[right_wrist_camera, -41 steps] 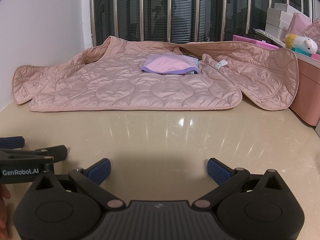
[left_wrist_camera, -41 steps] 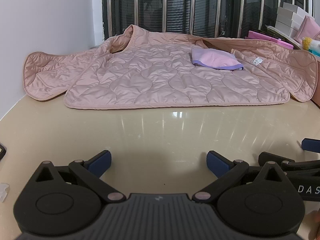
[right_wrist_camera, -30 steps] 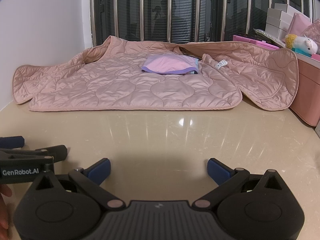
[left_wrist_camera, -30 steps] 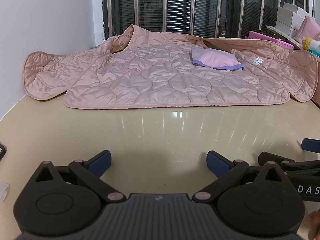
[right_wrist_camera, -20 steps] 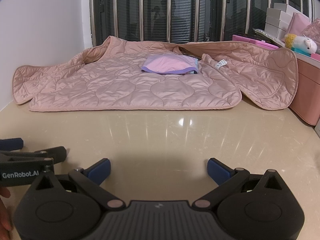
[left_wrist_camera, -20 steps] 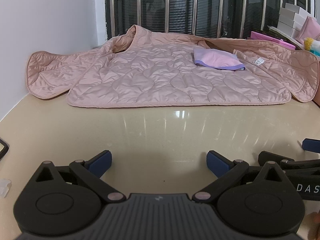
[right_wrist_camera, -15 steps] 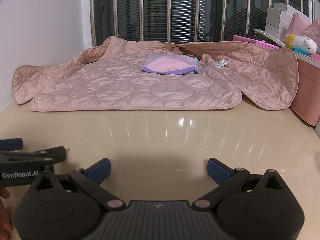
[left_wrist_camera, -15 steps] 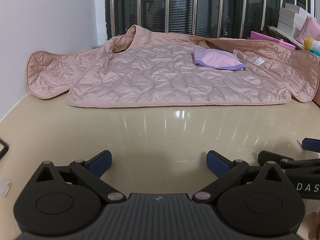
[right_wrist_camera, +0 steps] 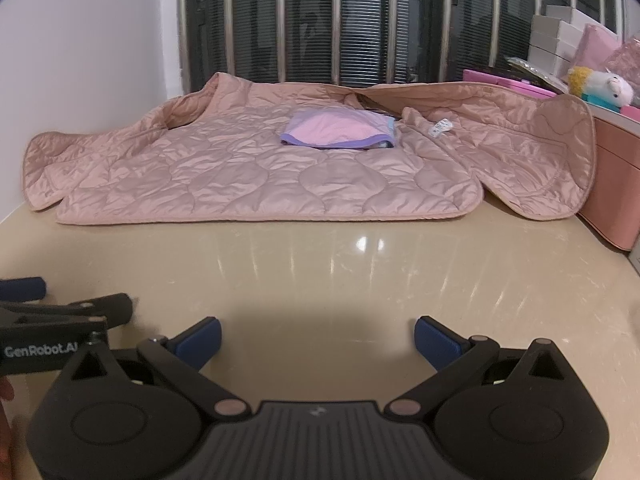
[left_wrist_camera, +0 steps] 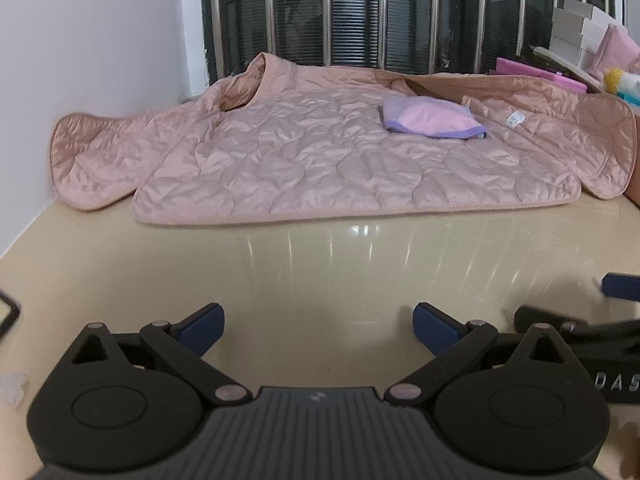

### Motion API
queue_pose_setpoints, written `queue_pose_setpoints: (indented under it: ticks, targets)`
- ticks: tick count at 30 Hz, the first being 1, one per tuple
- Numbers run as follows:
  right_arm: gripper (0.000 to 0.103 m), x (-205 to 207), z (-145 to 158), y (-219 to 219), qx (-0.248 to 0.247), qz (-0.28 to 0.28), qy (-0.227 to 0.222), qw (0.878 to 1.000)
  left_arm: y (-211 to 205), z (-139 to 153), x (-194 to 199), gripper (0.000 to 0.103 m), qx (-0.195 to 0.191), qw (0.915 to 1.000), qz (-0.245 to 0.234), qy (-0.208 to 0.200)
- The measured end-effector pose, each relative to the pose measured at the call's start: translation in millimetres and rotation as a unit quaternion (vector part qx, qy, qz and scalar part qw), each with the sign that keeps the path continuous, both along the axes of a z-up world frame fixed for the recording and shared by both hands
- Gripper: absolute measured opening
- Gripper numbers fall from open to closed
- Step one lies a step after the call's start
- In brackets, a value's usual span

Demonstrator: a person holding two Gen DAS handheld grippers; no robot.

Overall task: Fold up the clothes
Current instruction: 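Move both grippers toward the pink-and-blue garment on the jacket, then grasp the garment's purple-trimmed edge with the left gripper while the right gripper grasps another edge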

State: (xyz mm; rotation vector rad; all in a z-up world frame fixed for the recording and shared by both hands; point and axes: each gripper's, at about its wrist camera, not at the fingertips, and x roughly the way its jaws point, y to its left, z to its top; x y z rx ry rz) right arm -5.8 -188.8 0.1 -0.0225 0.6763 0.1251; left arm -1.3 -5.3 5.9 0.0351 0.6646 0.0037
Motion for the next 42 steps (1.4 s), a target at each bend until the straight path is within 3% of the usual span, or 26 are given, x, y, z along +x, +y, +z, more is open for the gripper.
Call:
queue_pose_setpoints:
  ticks: [3, 7, 10, 15, 20, 22, 25, 26, 27, 28, 29, 30, 32, 35, 40, 41, 42]
  targets:
    - [0.101, 1.5, 11.7, -7.4, 0.025, 0.018, -0.005, 1.0, 4.0, 33.4, 12.6, 0.102, -0.02, 0.999, -0.016, -0.037]
    - [0.101, 12.8, 54.1, -28.5, 0.056, 0.023, -0.058, 0.996, 8.5, 82.2, 37.9, 0.103, -0.044, 0.9943, -0.041, -0.088]
    - [0.101, 43.4, 87.2, -40.5, 0.035, 0.036, -0.104, 0.993, 3.1, 104.2, 94.4, 0.103, -0.076, 0.9918, -0.071, -0.075]
    - [0.099, 117.5, 117.9, -64.3, 0.017, 0.06, -0.157, 0.986, -21.6, 97.4, 192.5, 0.102, -0.069, 0.994, -0.072, -0.045]
    - [0.087, 201.5, 98.2, -69.7, -0.015, 0.093, -0.128, 0.987, -50.9, 54.3, 281.0, 0.101, -0.09, 0.9921, -0.085, 0.022]
    - [0.076, 233.3, 84.7, -69.4, -0.018, 0.1, -0.096, 0.99, -55.9, 38.5, 305.7, 0.092, -0.107, 0.9903, -0.078, 0.042]
    - [0.065, 273.0, 60.4, -65.7, -0.013, 0.113, -0.053, 0.992, -60.0, 18.6, 331.0, 0.066, -0.135, 0.9863, -0.067, 0.067]
    - [0.06, 282.6, 52.8, -64.4, -0.01, 0.118, -0.042, 0.992, -60.8, 11.6, 338.2, 0.052, -0.143, 0.9844, -0.066, 0.078]
    - [0.047, 291.1, 46.3, -63.7, -0.006, 0.123, -0.032, 0.992, -59.2, 7.8, 340.8, 0.033, -0.152, 0.9824, -0.07, 0.083]
    - [0.039, 300.0, 39.8, -63.3, 0.0, 0.126, -0.02, 0.992, -57.5, 4.1, 343.3, 0.023, -0.161, 0.9802, -0.074, 0.088]
    - [0.017, 306.6, 33.8, -63.0, 0.008, 0.127, -0.006, 0.992, -55.8, 0.4, 345.8, 0.012, -0.171, 0.9779, -0.078, 0.093]
    - [0.006, 310.3, 29.8, -63.2, 0.016, 0.128, 0.003, 0.992, -54.1, 0.2, 347.5, 0.009, -0.182, 0.9751, -0.085, 0.095]
    - [0.004, 315.0, 26.7, -64.1, 0.025, 0.134, 0.008, 0.991, -54.9, 10.0, 346.8, 0.005, -0.178, 0.9759, -0.085, 0.093]
    - [0.0, 309.5, 37.7, -67.0, 0.044, 0.124, -0.023, 0.991, -55.2, 31.6, 336.5, 0.004, -0.184, 0.9759, -0.097, 0.065]
    - [0.0, 295.6, 66.7, -66.5, 0.055, 0.106, -0.07, 0.99, -52.1, 68.4, 314.3, 0.003, -0.215, 0.9698, -0.114, 0.019]
    - [0.003, 290.9, 69.0, -64.1, 0.051, 0.117, -0.071, 0.989, -52.4, 74.7, 310.4, 0.003, -0.217, 0.9692, -0.115, 0.011]
    - [0.012, 287.1, 69.8, -61.5, 0.049, 0.132, -0.068, 0.988, -52.4, 78.5, 307.8, 0.003, -0.219, 0.9688, -0.116, 0.004]
